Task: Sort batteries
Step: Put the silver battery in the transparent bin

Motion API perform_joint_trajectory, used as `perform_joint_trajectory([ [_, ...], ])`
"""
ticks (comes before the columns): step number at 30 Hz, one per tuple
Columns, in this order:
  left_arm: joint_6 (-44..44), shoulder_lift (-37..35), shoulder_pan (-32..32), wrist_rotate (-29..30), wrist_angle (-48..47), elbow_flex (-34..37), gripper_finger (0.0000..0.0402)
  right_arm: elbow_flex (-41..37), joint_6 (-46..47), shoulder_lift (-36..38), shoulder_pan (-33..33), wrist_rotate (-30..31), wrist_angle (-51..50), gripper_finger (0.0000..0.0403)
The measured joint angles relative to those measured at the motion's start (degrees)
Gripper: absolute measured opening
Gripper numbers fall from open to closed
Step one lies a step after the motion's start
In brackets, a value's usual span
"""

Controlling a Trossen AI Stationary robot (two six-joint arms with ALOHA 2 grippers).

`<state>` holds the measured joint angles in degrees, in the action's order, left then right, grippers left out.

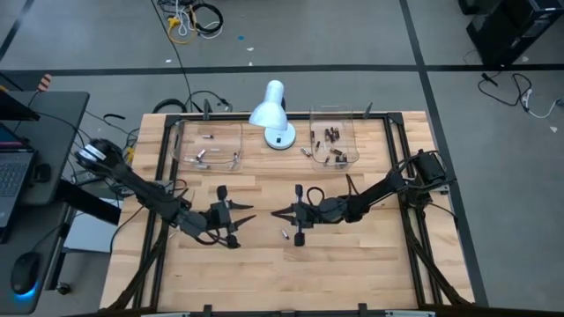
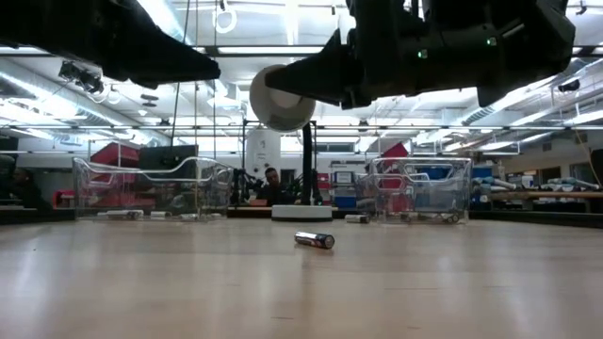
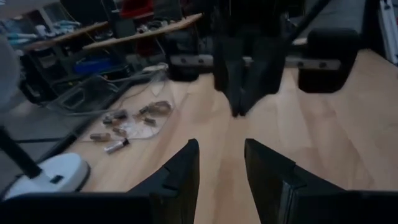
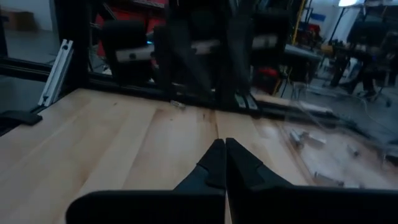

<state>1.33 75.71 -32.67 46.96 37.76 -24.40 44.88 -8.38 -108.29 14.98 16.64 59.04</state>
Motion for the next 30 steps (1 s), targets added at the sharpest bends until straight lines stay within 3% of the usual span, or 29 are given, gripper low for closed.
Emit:
perform_joint_trajectory([
  [4, 1.0, -4.0, -2.1, 6.7, -2.7, -0.9, 0.0127, 0.0, 4.0, 0.0, 0.0, 1.4, -3.1, 0.0002],
  [8, -3.7, -11.2, -5.3, 14.6, -15.8, -4.4, 0.0127, 0.0, 8.0, 0.0, 0.0, 3.1, -6.8, 0.0001],
  [10, -9.5, -14.4, -6.0, 14.5, -24.1, -7.1, 0.0127, 0.0, 9.2, 0.0, 0.0, 3.3, -7.0, 0.0001],
  [13, -24.4, -17.4, -5.2, 6.0, -42.0, -12.4, 0.0127, 0.0, 9.7, 0.1, 0.0, 3.3, -7.2, 0.0000],
  [18, -59.6, -15.9, -3.2, -10.9, -73.9, -21.2, 0.0127, 0.0, 10.2, 0.1, 0.0, 3.4, -9.2, 0.0000],
  [21, -78.5, -13.5, -3.9, -20.9, -81.6, -22.7, 0.0127, 0.0, 10.3, 0.1, 0.0, 3.4, -10.0, 0.0000],
  [24, -92.1, -10.5, -5.7, -30.1, -84.5, -22.3, 0.0127, 0.0, 9.8, 0.1, 0.0, 3.4, -10.0, 0.0000],
  [30, -108.1, -2.2, -8.0, -34.6, -95.6, -22.2, 0.0127, 0.0, 8.4, 0.1, 0.0, 3.4, -10.0, 0.0000],
])
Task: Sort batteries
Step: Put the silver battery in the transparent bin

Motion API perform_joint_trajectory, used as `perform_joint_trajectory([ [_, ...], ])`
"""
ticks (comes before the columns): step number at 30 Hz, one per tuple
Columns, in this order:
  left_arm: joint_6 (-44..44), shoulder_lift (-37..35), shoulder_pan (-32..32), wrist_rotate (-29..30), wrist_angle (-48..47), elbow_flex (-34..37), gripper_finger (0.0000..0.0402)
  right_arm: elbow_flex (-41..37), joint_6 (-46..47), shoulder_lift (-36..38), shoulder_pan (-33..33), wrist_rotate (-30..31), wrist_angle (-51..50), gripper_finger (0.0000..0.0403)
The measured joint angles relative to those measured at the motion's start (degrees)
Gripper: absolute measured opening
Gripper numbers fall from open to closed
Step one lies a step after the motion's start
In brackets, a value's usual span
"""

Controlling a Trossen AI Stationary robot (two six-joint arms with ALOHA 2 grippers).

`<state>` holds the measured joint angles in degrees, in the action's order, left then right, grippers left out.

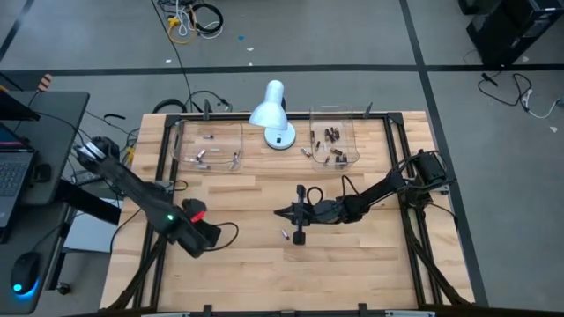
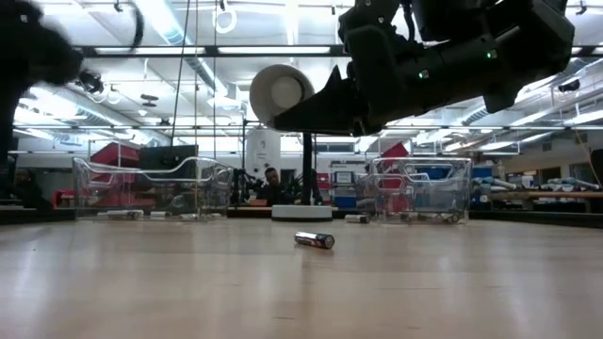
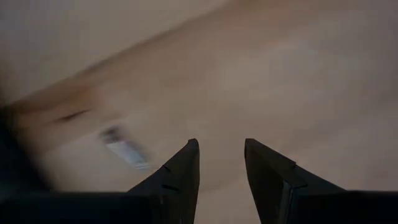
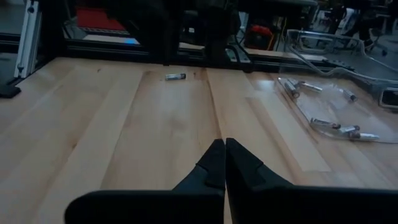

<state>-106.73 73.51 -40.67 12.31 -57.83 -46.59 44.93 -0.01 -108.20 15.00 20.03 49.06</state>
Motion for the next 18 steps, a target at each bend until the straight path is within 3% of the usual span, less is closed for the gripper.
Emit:
perform_joint_trajectory([
  [7, -4.7, 8.7, 0.0, -7.4, -4.8, 0.0, 0.0127, 0.0, -0.1, 0.0, 1.3, -0.2, 0.1, 0.0000],
  [10, -4.7, 11.4, 0.0, -7.7, -5.0, 0.0, 0.0127, 0.0, -0.2, 0.0, 1.8, -0.2, 0.1, 0.0000],
  [18, -6.4, 14.4, 0.2, 1.8, -4.4, 0.0, 0.0127, 0.0, -0.2, 0.0, 2.9, -0.2, 0.1, 0.0000],
])
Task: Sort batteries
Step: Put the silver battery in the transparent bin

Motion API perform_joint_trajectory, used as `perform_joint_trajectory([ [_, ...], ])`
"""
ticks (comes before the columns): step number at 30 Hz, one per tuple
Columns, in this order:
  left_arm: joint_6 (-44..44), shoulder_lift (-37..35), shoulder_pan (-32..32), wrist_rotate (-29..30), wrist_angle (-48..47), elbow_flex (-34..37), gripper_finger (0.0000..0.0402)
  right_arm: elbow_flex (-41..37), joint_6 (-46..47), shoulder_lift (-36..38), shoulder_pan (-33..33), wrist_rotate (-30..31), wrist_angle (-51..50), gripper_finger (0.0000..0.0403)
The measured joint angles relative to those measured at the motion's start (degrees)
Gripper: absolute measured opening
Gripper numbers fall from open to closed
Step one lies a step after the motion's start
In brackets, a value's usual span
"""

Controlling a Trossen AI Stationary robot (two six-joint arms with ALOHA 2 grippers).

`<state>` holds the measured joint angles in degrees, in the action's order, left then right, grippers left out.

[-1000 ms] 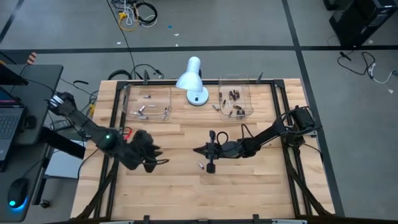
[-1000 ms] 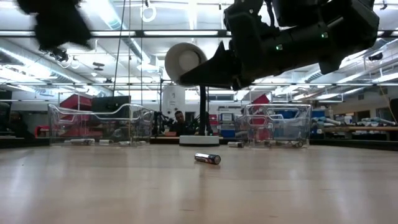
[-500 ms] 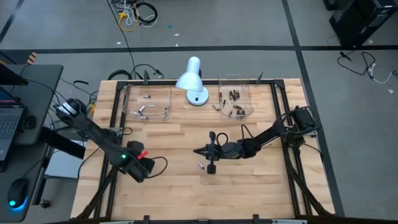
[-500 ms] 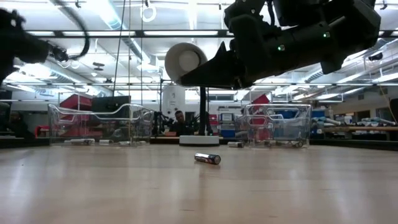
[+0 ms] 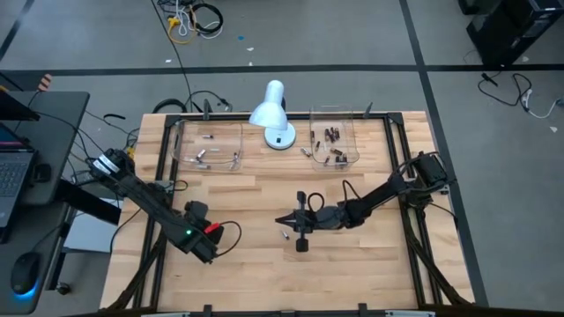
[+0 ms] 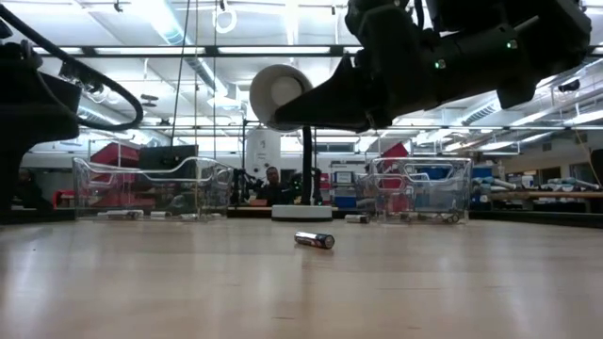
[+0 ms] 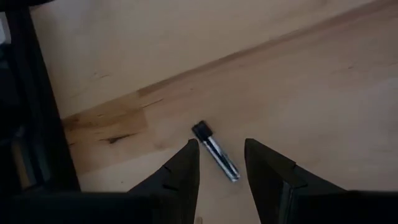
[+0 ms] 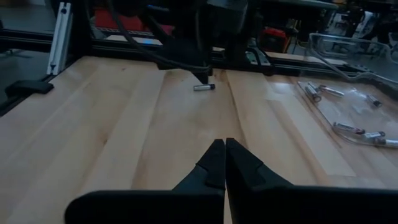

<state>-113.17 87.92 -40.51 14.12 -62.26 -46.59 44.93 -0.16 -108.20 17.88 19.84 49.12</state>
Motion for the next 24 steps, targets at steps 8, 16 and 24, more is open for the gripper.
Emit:
perform_joint_trajectory([
  [8, -0.4, 0.0, 0.0, 2.7, 1.9, 0.0, 0.0127, 0.0, 0.0, 0.0, 0.5, 0.0, 0.0, 0.0000],
  [16, -1.4, 0.5, 0.0, 9.3, 5.5, 0.0, 0.0127, 0.0, 0.0, 0.0, 0.5, 0.0, 0.0, 0.0000],
  [24, -2.7, 5.3, 1.4, 10.3, 9.7, 2.2, 0.0127, 0.0, 0.0, 0.0, 0.5, 0.0, 0.1, 0.0000],
])
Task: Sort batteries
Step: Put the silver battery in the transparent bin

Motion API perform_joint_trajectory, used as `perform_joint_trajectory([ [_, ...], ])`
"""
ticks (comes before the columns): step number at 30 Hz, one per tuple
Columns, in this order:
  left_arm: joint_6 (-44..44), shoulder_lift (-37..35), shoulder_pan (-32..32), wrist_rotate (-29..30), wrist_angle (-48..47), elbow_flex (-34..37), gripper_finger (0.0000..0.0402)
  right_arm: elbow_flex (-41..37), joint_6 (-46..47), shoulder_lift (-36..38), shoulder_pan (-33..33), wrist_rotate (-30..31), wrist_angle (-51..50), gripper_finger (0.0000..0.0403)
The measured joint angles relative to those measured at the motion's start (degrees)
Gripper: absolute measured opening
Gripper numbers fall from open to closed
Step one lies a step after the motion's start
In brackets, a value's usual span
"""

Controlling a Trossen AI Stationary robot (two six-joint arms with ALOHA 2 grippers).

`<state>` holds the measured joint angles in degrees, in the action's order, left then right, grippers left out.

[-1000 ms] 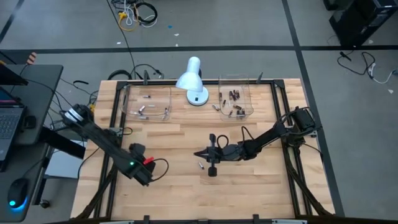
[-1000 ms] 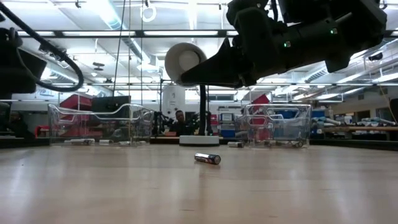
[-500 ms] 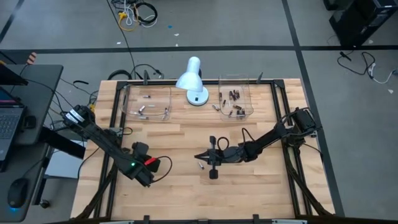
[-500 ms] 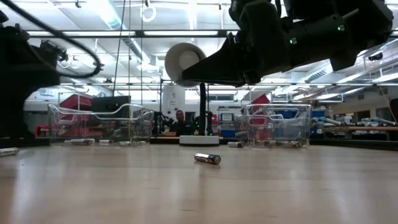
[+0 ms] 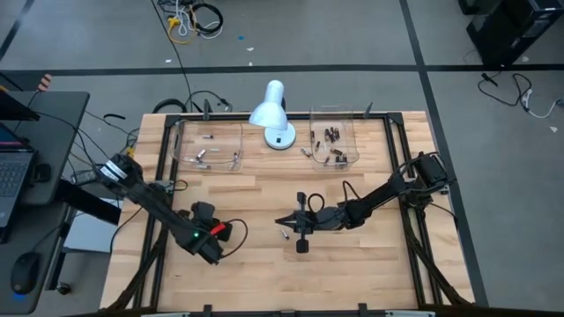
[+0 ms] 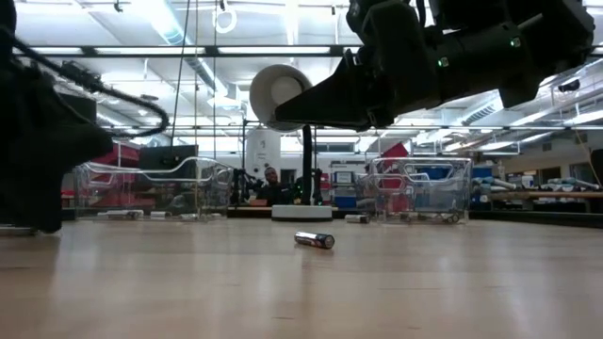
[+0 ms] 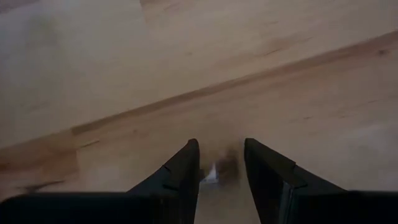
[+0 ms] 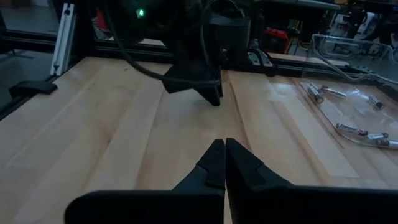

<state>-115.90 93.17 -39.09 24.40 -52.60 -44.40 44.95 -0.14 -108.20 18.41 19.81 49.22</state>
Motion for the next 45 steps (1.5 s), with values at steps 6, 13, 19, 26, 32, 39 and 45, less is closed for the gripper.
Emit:
perform_joint_trajectory([
  [6, 0.5, 0.9, 0.1, 0.1, 0.4, 0.3, 0.0127, 0.0, 0.4, 0.0, 0.0, 0.0, 0.0, 0.0000],
  [13, 7.6, 0.8, -0.7, -1.5, -1.7, -1.1, 0.0127, 0.0, 0.8, 0.0, 0.0, 0.0, 0.0, 0.0000],
  [19, 20.5, 0.2, -2.6, -8.7, -10.7, -9.7, 0.0127, 0.0, 3.4, 0.0, 0.0, 0.0, -0.1, 0.0000],
  [26, 36.0, 0.1, -10.9, -12.4, -12.3, -18.6, 0.0127, 0.0, 4.2, 0.0, 0.0, 0.0, -0.1, 0.0000],
  [32, 27.4, 0.2, -13.6, -12.9, -21.3, -17.5, 0.0127, 0.0, 6.6, 0.0, 0.0, 0.0, 0.0, 0.0000],
  [39, 51.0, 0.2, -14.3, -0.4, -20.1, -12.1, 0.0127, 0.0, 7.9, 0.1, 0.2, 0.0, 1.7, 0.0000],
  [45, 63.8, -0.2, -14.3, 2.6, -15.6, -6.1, 0.0127, 0.0, 9.7, 0.1, 0.4, -0.4, 0.9, 0.0000],
])
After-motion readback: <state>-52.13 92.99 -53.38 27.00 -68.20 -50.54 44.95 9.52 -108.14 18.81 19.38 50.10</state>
